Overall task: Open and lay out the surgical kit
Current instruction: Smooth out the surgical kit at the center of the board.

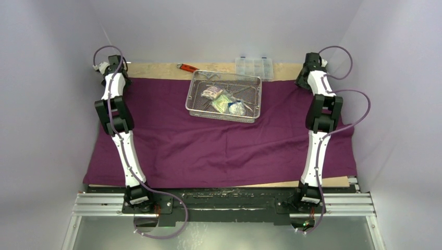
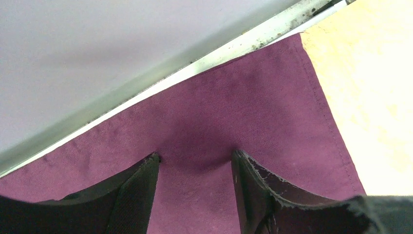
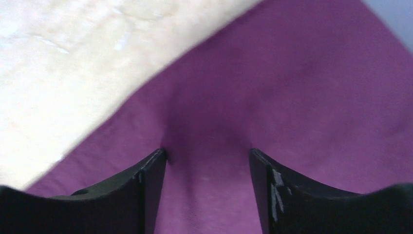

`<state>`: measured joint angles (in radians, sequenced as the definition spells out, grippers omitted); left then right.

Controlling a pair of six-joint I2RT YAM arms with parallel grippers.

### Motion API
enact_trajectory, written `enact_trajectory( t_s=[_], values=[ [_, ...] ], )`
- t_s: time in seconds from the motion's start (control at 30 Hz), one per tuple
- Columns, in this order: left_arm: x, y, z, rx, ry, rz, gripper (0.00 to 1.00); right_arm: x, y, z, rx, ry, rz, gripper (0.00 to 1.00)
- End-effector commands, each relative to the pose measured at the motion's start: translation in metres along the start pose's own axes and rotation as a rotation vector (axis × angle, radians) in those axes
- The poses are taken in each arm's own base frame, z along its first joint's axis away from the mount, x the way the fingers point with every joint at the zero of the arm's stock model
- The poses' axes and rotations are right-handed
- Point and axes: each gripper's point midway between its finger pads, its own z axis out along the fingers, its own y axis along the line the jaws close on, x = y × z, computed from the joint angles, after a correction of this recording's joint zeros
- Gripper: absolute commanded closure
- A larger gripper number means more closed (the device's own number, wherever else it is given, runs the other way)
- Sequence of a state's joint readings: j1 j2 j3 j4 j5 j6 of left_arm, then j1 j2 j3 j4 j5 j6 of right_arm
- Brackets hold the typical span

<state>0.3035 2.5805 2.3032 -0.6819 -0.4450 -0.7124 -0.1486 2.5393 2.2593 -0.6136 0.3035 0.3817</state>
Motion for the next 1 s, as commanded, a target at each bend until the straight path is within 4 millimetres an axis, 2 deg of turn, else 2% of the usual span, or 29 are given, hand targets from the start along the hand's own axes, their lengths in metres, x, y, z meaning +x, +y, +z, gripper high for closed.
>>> enact_trajectory(
  t_s=[0.0,0.13,0.23,0.33,0.4,0.53,0.73,0.83,0.97],
  values=[
    [-0.007,-0.009,-0.009,0.104,0.031,0.024,0.44,-0.044,-0.042,-0.056,0.132,-0.1,0.047,0.3],
    [-0.013,-0.017,-0.028,0.173,0.043,0.049,0.43,-0.062,-0.038,-0.075,0.099,-0.157,0.02,0.21],
    [-0.01,-0.019,-0.036,0.2,0.068,0.058,0.42,-0.068,-0.039,-0.076,0.102,-0.175,0.007,0.2],
    [-0.002,-0.019,-0.042,0.225,0.101,0.065,0.42,-0.077,-0.046,-0.062,0.139,-0.208,-0.029,0.21],
    [0.002,-0.021,-0.047,0.243,0.12,0.072,0.42,-0.078,-0.049,-0.045,0.159,-0.219,-0.07,0.23],
    [0.0,-0.025,-0.061,0.288,0.128,0.073,0.42,-0.085,-0.05,-0.02,0.146,-0.259,-0.157,0.25],
    [-0.001,-0.025,-0.076,0.296,0.12,0.094,0.42,-0.099,-0.054,0.004,0.094,-0.299,-0.211,0.28],
    [0.0,-0.021,-0.078,0.281,0.108,0.103,0.42,-0.096,-0.055,0.02,0.053,-0.285,-0.236,0.28],
    [0.003,-0.019,-0.081,0.261,0.097,0.093,0.42,-0.085,-0.048,0.033,-0.063,-0.251,-0.26,0.23]
  ],
)
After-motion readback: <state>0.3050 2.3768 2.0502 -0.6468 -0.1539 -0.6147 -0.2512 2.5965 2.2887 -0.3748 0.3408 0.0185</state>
